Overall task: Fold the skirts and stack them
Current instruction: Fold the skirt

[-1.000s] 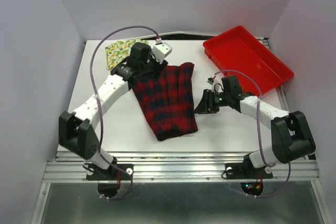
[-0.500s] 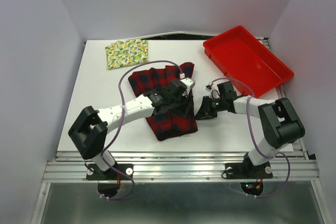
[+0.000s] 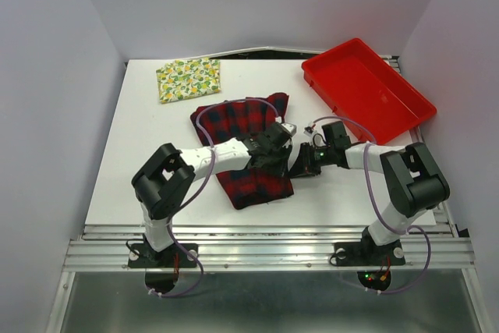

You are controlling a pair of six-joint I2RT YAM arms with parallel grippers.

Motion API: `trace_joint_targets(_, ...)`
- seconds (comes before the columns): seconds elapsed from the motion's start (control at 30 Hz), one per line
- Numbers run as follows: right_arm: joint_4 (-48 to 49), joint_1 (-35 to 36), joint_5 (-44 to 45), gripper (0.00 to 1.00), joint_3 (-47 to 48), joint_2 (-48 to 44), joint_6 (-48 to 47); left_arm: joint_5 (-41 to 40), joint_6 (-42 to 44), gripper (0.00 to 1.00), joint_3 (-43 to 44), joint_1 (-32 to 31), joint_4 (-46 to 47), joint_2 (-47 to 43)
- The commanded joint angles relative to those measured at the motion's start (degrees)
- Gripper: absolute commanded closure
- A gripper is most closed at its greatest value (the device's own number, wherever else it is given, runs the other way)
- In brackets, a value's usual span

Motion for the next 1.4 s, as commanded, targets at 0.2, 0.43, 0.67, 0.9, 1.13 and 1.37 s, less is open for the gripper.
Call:
trace_joint_targets(0.2, 3.58, -0.14, -1.26, 0.85, -1.35, -0.74, 0.26, 0.75, -2.01, 0.88, 4.36, 0.52, 2.02, 0.80)
trace_joint_targets(0.43, 3.49, -0.14, -1.61, 0.85, -1.44, -0.56, 0.18, 2.42, -1.92, 0.97, 4.27, 1.22, 4.22, -1.40)
trace_joint_targets(0.67, 3.85, -0.14, -1.61, 0.85, -2.14, -1.27, 0.35, 4.09, -1.83, 1.00, 3.22, 1.84, 6.77, -1.31)
trace_joint_targets(0.9, -3.42, -0.74, 0.49, 0.82, 0.83, -4.24, -5.27, 6.97, -1.21, 1.00, 0.76, 3.76, 11.77, 2.37)
trace_joint_targets(1.13, -6.26, -2.68, -3.88, 0.82, 1.11, -14.52, -6.69, 14.19, -3.15, 1.00, -0.74, 6.67, 16.52, 6.68)
trace_joint_targets(1.37, -5.82, -2.68, -8.64, 0.83, 2.34, -17.87, -5.45, 16.40, -3.42, 1.00, -2.58, 7.55, 16.00, 6.78)
